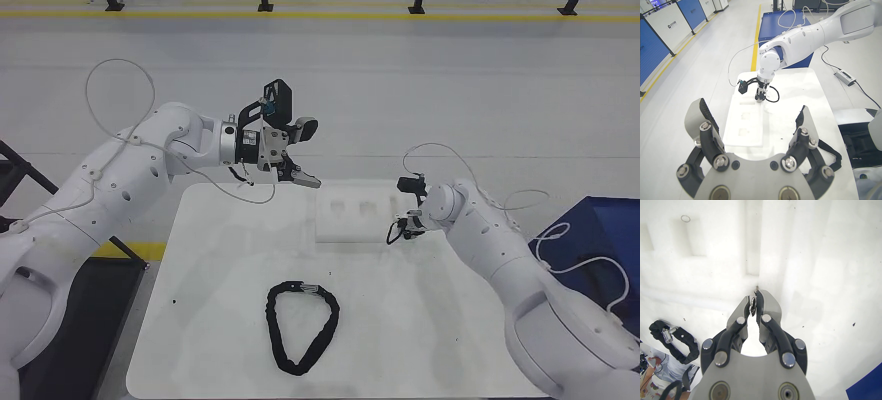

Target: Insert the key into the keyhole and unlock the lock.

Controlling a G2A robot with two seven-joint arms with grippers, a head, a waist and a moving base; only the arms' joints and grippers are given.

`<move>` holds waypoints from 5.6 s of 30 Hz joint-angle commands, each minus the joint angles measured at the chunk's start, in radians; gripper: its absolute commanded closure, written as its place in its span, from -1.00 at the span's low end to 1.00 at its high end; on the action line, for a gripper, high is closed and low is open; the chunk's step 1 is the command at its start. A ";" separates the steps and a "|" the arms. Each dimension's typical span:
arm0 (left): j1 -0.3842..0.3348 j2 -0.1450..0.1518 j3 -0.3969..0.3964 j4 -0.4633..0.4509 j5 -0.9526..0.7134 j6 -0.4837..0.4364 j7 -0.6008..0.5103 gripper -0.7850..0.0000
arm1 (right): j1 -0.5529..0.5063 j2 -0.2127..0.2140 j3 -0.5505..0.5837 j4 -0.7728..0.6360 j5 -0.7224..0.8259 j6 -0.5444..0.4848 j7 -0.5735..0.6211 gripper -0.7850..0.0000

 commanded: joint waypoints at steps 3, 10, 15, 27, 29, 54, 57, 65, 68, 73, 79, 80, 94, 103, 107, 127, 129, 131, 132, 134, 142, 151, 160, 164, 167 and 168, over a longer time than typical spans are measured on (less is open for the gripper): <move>0.000 0.000 0.000 0.000 0.000 0.000 0.000 -1.00 | 0.016 -0.009 0.003 0.018 -0.008 -0.009 0.009 1.00; 0.000 0.000 0.000 0.000 0.000 0.000 0.000 -1.00 | 0.047 -0.007 0.026 0.023 -0.010 -0.029 0.045 1.00; 0.000 0.000 0.000 0.000 0.000 0.000 0.000 -1.00 | 0.056 0.011 0.054 -0.010 -0.011 -0.052 0.068 1.00; 0.000 0.000 0.000 0.000 0.000 0.000 0.000 -1.00 | -0.042 0.136 0.269 -0.222 0.242 -0.445 0.317 1.00; 0.000 0.000 0.000 0.000 0.000 0.000 0.000 -1.00 | -0.074 0.162 0.319 -0.270 0.306 -0.489 0.368 1.00; 0.000 0.000 0.000 0.000 0.000 0.000 0.000 -1.00 | -0.492 0.385 0.768 -0.775 0.922 -0.511 0.395 1.00; 0.000 0.000 0.000 0.000 0.000 0.000 0.000 -1.00 | -0.492 0.385 0.768 -0.775 0.922 -0.511 0.395 1.00; 0.014 0.003 -0.019 -0.015 0.039 0.061 -0.018 -1.00 | -0.492 0.385 0.768 -0.775 0.922 -0.511 0.395 1.00; 0.057 0.010 -0.033 0.003 0.067 0.063 -0.004 -1.00 | -0.492 0.385 0.768 -0.775 0.922 -0.511 0.395 1.00; 0.145 0.014 -0.044 0.029 0.105 0.032 0.028 -1.00 | -0.492 0.385 0.768 -0.775 0.922 -0.511 0.395 1.00; 0.237 0.012 -0.040 0.021 0.195 0.000 0.069 -1.00 | -0.492 0.385 0.768 -0.775 0.922 -0.511 0.395 1.00; 0.247 0.011 -0.031 0.018 0.220 0.000 0.062 -1.00 | -0.492 0.385 0.768 -0.775 0.922 -0.511 0.395 1.00; 0.353 -0.047 0.000 0.054 0.313 0.000 -0.122 -1.00 | -0.492 0.385 0.768 -0.775 0.922 -0.511 0.395 1.00; 0.364 -0.061 0.000 0.058 0.268 0.000 -0.195 -1.00 | -0.492 0.385 0.768 -0.775 0.922 -0.511 0.395 1.00; 0.364 -0.061 0.000 0.058 0.268 0.000 -0.195 -1.00 | -0.492 0.385 0.768 -0.775 0.922 -0.511 0.395 1.00; 0.492 0.010 -0.060 0.037 0.589 0.000 0.303 -1.00 | -0.492 0.385 0.768 -0.775 0.922 -0.511 0.395 1.00; 0.518 0.017 -0.065 0.039 0.688 0.020 0.409 -1.00 | -0.492 0.385 0.768 -0.775 0.922 -0.511 0.395 1.00; 0.541 0.020 -0.062 0.035 0.804 0.078 0.508 -1.00 | -0.492 0.385 0.768 -0.775 0.922 -0.511 0.395 1.00; 0.551 0.021 -0.059 0.046 0.843 0.093 0.555 -1.00 | -0.492 0.385 0.768 -0.775 0.922 -0.511 0.395 1.00; 0.562 0.015 -0.056 0.071 0.902 0.121 0.616 -1.00 | -0.492 0.385 0.768 -0.775 0.922 -0.511 0.395 1.00; 0.566 -0.045 -0.050 0.140 0.994 0.214 0.602 -1.00 | -0.492 0.385 0.768 -0.775 0.922 -0.511 0.395 1.00; 0.572 -0.114 -0.044 0.223 1.032 0.233 0.605 -1.00 | -0.492 0.385 0.768 -0.775 0.922 -0.511 0.395 1.00; 0.573 -0.150 -0.041 0.295 1.089 0.222 0.670 -0.37 | -0.492 0.385 0.768 -0.775 0.922 -0.511 0.395 1.00; 0.573 -0.164 -0.043 0.323 1.104 0.215 0.682 0.32 | -0.492 0.385 0.768 -0.775 0.922 -0.511 0.395 1.00; 0.573 -0.174 -0.039 0.336 1.126 0.211 0.676 0.46 | -0.492 0.385 0.768 -0.775 0.922 -0.511 0.395 1.00; 0.573 -0.177 -0.040 0.340 1.128 0.205 0.684 0.53 | -0.492 0.385 0.768 -0.775 0.922 -0.511 0.395 1.00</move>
